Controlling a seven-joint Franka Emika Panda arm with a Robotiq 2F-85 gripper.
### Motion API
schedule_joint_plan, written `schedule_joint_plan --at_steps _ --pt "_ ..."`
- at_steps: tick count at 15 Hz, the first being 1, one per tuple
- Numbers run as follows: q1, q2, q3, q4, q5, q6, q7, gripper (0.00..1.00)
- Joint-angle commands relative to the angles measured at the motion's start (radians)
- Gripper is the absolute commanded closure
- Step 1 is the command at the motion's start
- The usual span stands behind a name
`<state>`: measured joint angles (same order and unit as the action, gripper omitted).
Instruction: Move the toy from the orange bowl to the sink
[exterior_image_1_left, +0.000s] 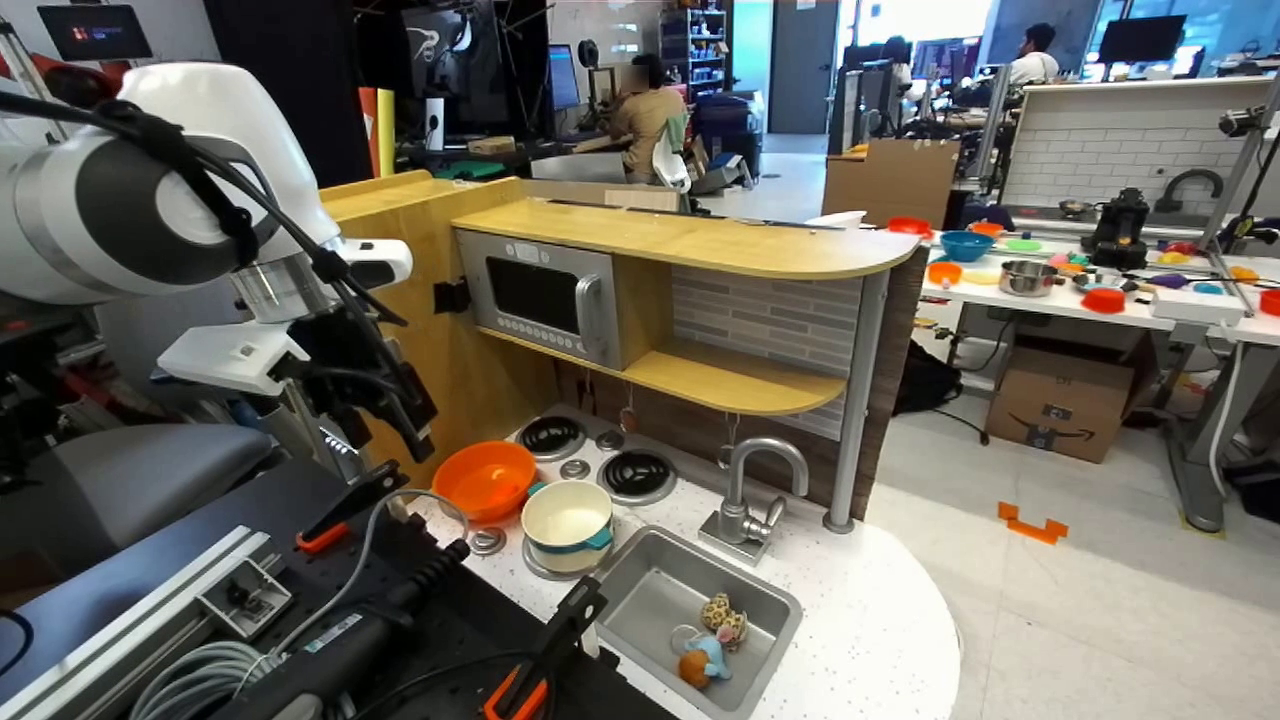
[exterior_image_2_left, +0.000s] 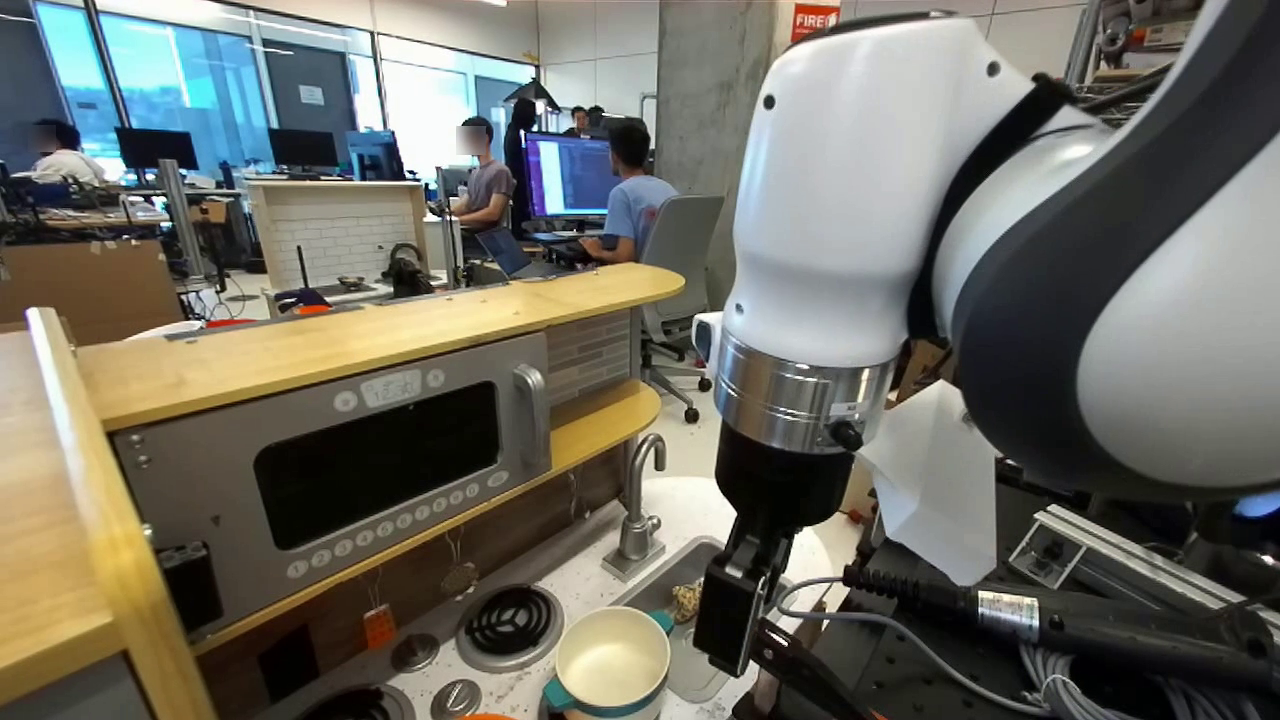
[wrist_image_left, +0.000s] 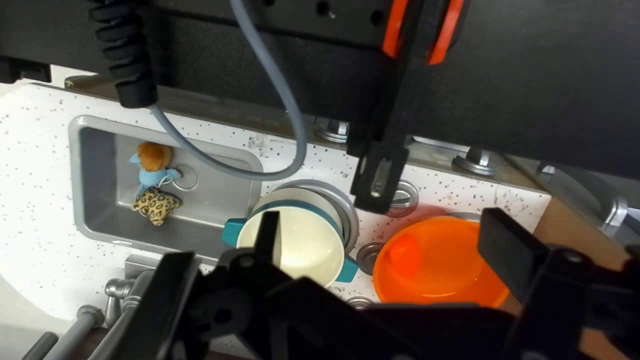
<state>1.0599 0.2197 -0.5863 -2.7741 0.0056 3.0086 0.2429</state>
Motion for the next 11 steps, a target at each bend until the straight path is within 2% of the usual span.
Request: schedule_joint_plan --at_steps 1,4,11 --pt "0.011 -0.013 -0.004 0.002 -0.003 -0.030 0.000 0.00" --pt "0.027 -0.033 -0.010 0.005 -0.005 -0.067 0.000 0.00" --pt "0.027 -0.033 -0.012 0.005 -0.007 -0.069 0.000 0.00"
